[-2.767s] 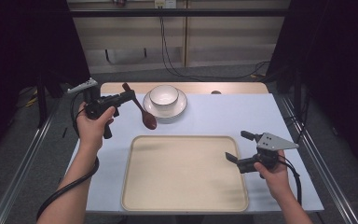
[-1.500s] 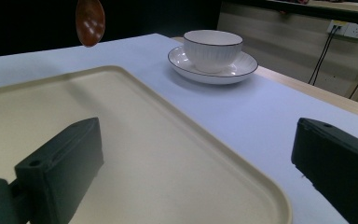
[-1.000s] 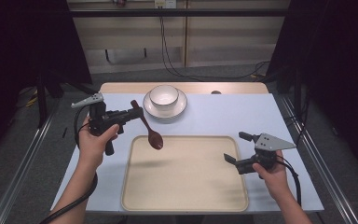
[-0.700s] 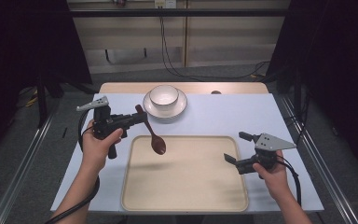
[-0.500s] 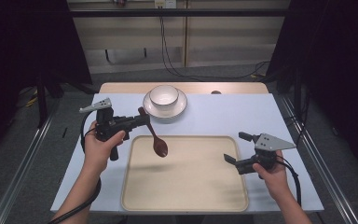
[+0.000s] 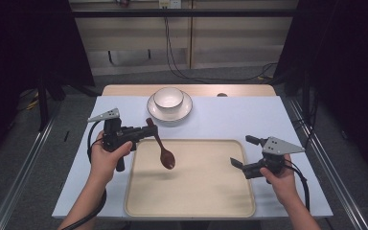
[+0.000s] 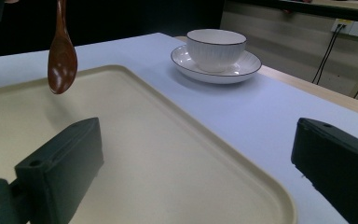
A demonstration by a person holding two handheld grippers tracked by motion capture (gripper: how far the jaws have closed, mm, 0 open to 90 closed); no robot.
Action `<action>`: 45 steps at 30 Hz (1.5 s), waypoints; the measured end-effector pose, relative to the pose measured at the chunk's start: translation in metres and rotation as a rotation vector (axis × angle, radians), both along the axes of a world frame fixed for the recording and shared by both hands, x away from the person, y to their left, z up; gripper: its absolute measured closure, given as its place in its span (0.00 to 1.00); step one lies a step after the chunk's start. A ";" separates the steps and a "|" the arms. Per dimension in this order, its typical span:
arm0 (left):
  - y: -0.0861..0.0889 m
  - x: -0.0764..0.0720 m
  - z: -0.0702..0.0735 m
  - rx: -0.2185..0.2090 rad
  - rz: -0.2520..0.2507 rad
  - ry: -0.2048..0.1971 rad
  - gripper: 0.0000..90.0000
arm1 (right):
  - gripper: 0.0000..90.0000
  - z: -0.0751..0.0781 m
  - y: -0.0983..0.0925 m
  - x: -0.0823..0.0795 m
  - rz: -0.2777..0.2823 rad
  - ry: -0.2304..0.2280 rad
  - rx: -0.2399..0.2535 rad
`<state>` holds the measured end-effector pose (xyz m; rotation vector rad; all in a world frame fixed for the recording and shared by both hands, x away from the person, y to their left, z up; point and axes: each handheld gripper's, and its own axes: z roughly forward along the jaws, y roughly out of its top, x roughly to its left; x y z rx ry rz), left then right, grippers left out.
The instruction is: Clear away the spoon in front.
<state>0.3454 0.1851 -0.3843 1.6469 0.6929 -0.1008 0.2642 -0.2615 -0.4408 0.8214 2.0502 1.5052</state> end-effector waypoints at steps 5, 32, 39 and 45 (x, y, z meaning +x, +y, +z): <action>-0.002 -0.003 -0.004 -0.003 -0.009 0.005 0.93 | 0.02 0.000 0.000 0.000 0.001 -0.002 -0.001; -0.011 -0.015 -0.021 0.008 -0.047 0.039 0.93 | 0.02 0.000 0.000 0.000 0.020 0.012 -0.011; -0.011 -0.018 -0.024 0.018 -0.060 0.040 0.93 | 0.02 0.000 0.002 0.000 0.010 0.007 -0.014; -0.012 -0.020 -0.027 0.013 -0.068 0.051 0.93 | 0.02 0.000 0.002 0.000 0.010 0.005 -0.015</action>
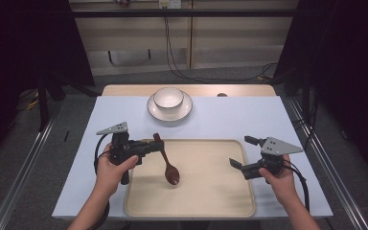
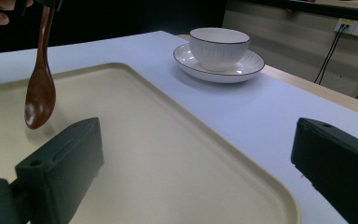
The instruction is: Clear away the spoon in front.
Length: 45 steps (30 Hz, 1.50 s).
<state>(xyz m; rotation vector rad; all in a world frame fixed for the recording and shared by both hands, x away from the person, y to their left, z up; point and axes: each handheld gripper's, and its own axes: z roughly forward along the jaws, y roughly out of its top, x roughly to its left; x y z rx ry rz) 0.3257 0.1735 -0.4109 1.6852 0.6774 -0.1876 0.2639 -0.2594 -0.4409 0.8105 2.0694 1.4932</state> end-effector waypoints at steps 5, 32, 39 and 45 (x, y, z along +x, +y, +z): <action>-0.002 -0.001 -0.003 -0.004 -0.012 0.011 0.93 | 0.02 0.000 0.000 0.001 0.007 0.000 0.000; -0.011 -0.007 -0.015 0.007 -0.037 0.037 0.93 | 0.02 0.000 0.002 0.001 0.009 -0.001 -0.002; -0.011 -0.006 -0.016 0.034 -0.038 0.013 0.90 | 0.02 0.000 0.002 0.001 0.013 -0.007 -0.010; -0.010 -0.006 -0.016 0.051 -0.024 -0.006 0.88 | 0.02 0.000 0.002 0.001 0.013 -0.004 -0.014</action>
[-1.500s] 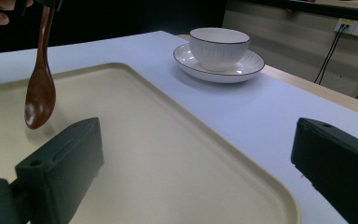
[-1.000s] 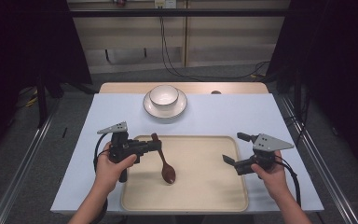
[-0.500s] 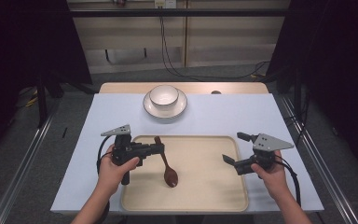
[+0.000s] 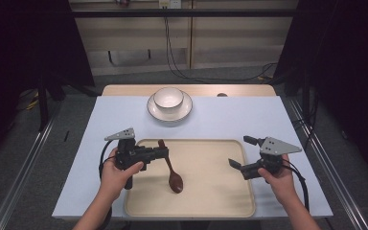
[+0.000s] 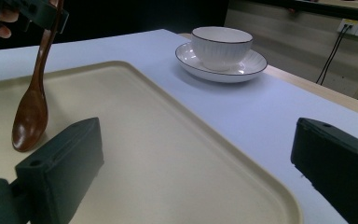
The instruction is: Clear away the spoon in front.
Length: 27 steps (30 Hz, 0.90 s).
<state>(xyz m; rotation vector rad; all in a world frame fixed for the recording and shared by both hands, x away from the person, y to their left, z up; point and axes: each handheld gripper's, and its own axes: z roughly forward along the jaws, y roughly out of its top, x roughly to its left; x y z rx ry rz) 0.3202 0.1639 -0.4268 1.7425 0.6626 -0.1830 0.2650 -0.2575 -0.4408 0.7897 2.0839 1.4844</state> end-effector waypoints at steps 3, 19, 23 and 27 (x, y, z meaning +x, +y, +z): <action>0.001 0.000 0.000 0.007 0.006 -0.008 0.87 | 0.02 0.000 0.000 0.000 0.007 0.002 0.000; 0.001 0.000 0.001 0.091 0.027 -0.091 0.72 | 0.02 -0.001 0.001 0.001 -0.002 -0.002 0.002; 0.000 0.001 -0.001 0.097 0.039 -0.106 0.68 | 0.02 -0.001 0.001 0.001 -0.002 0.002 -0.001; 0.002 0.002 -0.001 0.099 0.049 -0.119 0.66 | 0.02 -0.001 0.001 0.001 -0.002 0.003 0.000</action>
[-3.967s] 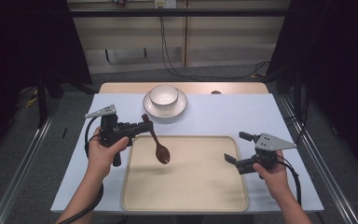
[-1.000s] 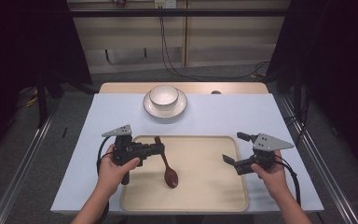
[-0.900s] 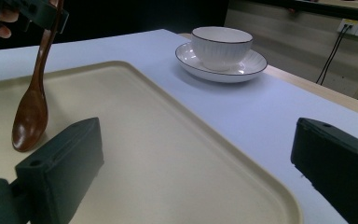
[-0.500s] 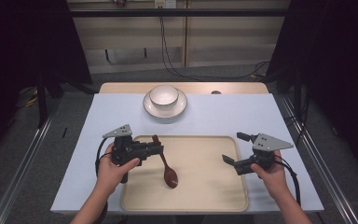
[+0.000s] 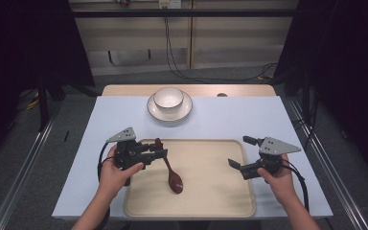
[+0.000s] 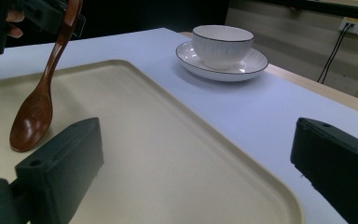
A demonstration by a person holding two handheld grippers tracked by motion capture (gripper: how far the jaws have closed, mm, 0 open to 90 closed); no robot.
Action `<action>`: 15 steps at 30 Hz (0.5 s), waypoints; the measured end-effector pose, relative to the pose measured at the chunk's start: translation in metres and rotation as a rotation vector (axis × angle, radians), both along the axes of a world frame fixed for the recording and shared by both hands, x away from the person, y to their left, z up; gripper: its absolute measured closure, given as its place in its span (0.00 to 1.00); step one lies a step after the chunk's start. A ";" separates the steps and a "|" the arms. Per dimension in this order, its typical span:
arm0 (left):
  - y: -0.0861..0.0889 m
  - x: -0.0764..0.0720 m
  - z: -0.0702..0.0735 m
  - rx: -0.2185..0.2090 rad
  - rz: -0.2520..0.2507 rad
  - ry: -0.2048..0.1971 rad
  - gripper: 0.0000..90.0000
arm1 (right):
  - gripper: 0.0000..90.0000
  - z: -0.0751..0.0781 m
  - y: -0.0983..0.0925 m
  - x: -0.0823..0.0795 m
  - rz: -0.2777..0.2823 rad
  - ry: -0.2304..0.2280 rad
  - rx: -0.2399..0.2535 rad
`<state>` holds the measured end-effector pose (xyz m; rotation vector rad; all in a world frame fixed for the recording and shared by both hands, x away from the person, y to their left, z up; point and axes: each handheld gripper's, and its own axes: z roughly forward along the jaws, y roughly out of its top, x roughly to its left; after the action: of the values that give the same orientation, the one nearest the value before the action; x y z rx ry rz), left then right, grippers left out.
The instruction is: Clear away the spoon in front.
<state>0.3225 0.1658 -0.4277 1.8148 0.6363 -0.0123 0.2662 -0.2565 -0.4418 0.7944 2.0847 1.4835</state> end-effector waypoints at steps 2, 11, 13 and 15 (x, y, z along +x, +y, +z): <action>0.001 0.000 0.001 0.007 0.002 -0.011 0.64 | 0.02 0.000 0.000 0.001 -0.001 -0.002 0.003; 0.001 0.005 0.001 0.016 0.002 -0.028 0.61 | 0.02 -0.001 0.000 -0.001 0.006 0.003 -0.011; 0.001 0.006 0.001 0.024 0.005 -0.038 0.61 | 0.02 -0.001 -0.001 -0.002 0.003 0.002 -0.018; 0.001 0.006 0.001 0.020 0.011 -0.040 0.60 | 0.02 0.000 0.000 -0.003 0.003 0.007 -0.020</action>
<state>0.3289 0.1672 -0.4271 1.8265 0.6204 0.0384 0.2637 -0.2568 -0.4423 0.7906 2.1031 1.4610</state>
